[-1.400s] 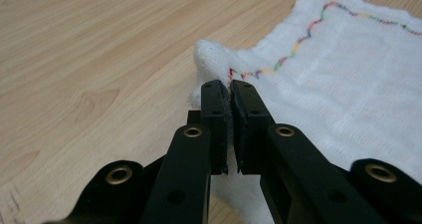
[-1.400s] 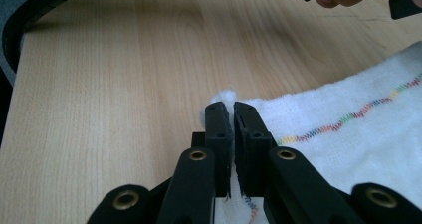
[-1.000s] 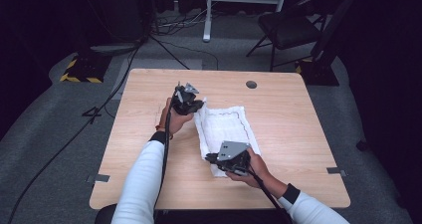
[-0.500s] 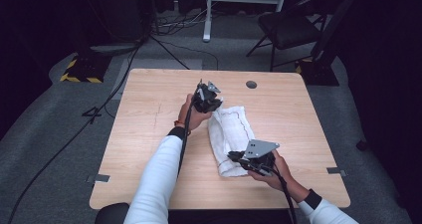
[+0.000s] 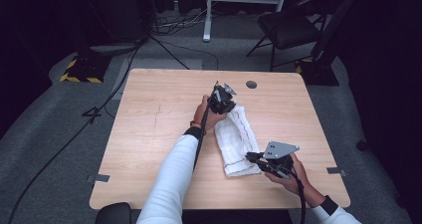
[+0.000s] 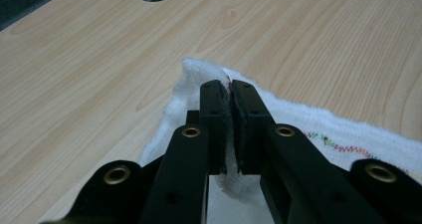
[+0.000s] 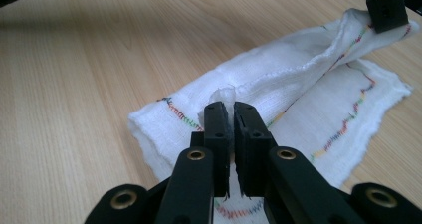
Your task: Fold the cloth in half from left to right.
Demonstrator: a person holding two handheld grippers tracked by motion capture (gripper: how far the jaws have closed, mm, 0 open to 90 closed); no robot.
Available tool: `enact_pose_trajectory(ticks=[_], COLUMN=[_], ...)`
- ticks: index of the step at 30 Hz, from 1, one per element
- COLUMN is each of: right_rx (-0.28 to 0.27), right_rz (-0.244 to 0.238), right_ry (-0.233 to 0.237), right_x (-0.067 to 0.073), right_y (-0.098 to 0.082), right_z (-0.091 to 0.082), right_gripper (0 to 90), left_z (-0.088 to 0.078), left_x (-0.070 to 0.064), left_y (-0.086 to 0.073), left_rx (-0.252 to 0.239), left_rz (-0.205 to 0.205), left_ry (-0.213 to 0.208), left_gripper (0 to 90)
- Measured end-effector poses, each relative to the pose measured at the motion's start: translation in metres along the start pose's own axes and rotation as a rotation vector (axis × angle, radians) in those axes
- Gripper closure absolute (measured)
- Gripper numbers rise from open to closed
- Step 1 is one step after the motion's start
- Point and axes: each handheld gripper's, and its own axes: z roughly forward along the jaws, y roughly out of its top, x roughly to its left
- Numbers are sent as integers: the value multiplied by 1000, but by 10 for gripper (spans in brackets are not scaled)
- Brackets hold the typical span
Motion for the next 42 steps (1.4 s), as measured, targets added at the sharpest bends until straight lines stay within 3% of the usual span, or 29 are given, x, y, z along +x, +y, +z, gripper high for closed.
enact_pose_trajectory(ticks=[7,9,11,13,17,18,22,26,30,34,39,40,41,42], right_rx=[12,35,42,70,93,93,73,56,55,97,156,169,197,197], right_rz=[24,27,29,24,43,43,90,117,109,89,72,69,77,77], right_ry=[-19,-19,-21,-30,-37,-37,-49,-69,-101,-115,-77,-61,-14,-14], right_x=[-9,-10,-10,-8,-8,-8,-14,-21,-29,-33,-38,-38,-35,-35], right_y=[-13,-19,-21,-27,-34,-34,-39,-40,-37,-37,-42,-43,-46,-46], right_z=[-8,-8,-7,-7,-11,-11,-21,-23,-20,-10,5,7,11,11], right_gripper=[851,830,793,727,616,616,534,495,476,464,438,438,466,466], left_z=[13,16,16,12,-5,-10,-30,-48,-54,-56,-56,-55,-53,-53], left_x=[-9,-11,-13,-17,-23,-25,-32,-45,-68,-88,-103,-105,-106,-105], left_y=[5,5,5,5,-1,-4,-20,-43,-68,-83,-93,-96,-99,-101], left_rx=[6,17,21,16,-14,-15,-9,7,30,69,104,116,131,126], left_rz=[2,2,18,32,52,59,68,110,146,195,238,250,265,257], left_ry=[2,12,2,14,3,3,-21,-42,-100,-151,-155,-149,-133,-136], left_gripper=[837,744,706,568,436,436,289,250,239,239,240,241,240,240])
